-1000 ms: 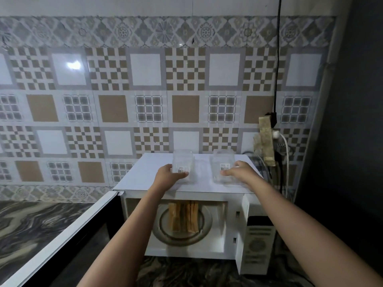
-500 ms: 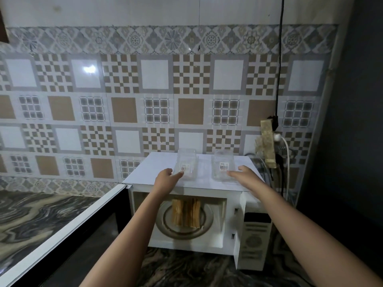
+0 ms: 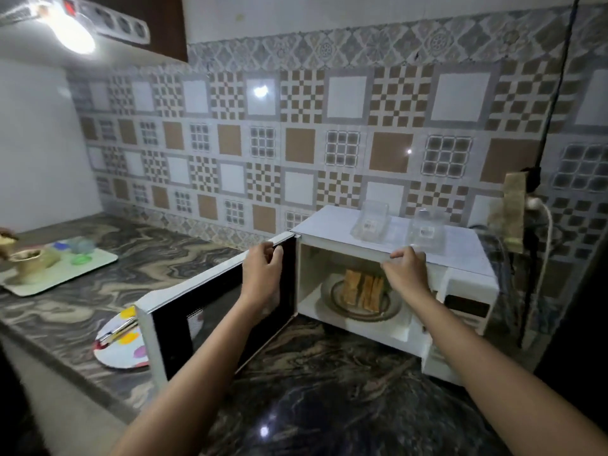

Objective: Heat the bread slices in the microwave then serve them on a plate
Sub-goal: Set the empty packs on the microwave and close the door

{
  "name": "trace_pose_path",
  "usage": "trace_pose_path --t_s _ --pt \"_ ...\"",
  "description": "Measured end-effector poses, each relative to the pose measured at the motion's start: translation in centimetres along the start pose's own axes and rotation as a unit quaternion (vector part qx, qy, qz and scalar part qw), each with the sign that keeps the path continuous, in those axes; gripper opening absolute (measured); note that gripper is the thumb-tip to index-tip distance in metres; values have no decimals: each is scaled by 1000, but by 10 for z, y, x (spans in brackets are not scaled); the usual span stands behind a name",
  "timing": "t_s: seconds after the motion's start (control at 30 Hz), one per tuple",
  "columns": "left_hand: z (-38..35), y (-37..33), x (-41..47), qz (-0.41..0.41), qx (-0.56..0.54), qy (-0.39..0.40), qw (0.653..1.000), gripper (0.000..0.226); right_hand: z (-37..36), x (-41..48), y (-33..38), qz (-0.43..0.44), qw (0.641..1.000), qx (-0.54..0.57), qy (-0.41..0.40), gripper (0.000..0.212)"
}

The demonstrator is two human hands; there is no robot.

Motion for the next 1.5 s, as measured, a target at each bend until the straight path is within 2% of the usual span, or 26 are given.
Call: trace_pose_path --t_s 0.17,0.27,0.33,0.4,0.57,0.67,0.8,0.87,1.03,1.2,1.33,1.5 --pt "123 -5 -22 -72 41 -179 980 27 -97 -54 91 119 982 64 134 9" --pt "181 20 -38 -30 28 -255 966 27 -147 -98 147 206 956 71 194 9" --pt "206 52 -42 35 1 -267 963 30 -171 -126 181 260 939 75 212 14" --pt "210 87 -40 94 -19 -223 970 33 -192 -149 209 301 924 73 222 17" --pt "193 135 -41 150 -68 -119 979 31 -228 -175 238 324 921 34 215 28" --pt "184 134 -52 168 -91 -99 977 34 -237 -183 233 331 918 -38 216 32" --pt "170 145 -66 197 -141 -76 967 32 -227 -188 223 352 911 -43 209 30" --pt "162 146 -79 182 -144 -77 970 33 -217 -188 216 359 910 -43 202 26" --pt "123 117 -123 87 -188 -89 974 22 -171 -183 182 345 922 -1 175 16" --pt "48 97 -157 78 -227 -7 971 28 -111 -166 135 287 945 52 148 11" --pt "-15 71 -177 62 -252 38 965 33 -70 -144 96 224 959 52 168 8" --pt "-91 39 -187 9 -212 145 966 25 -18 -122 51 193 973 7 124 20"
Point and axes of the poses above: each hand's wrist, its own x-axis towards the middle knuckle, its own z-axis out of the back of the hand, y = z × x, the point moved 10 cm from there along x, towards the middle knuckle, and after that the axes turned 3 degrees about -x, right-handed, at the moved point
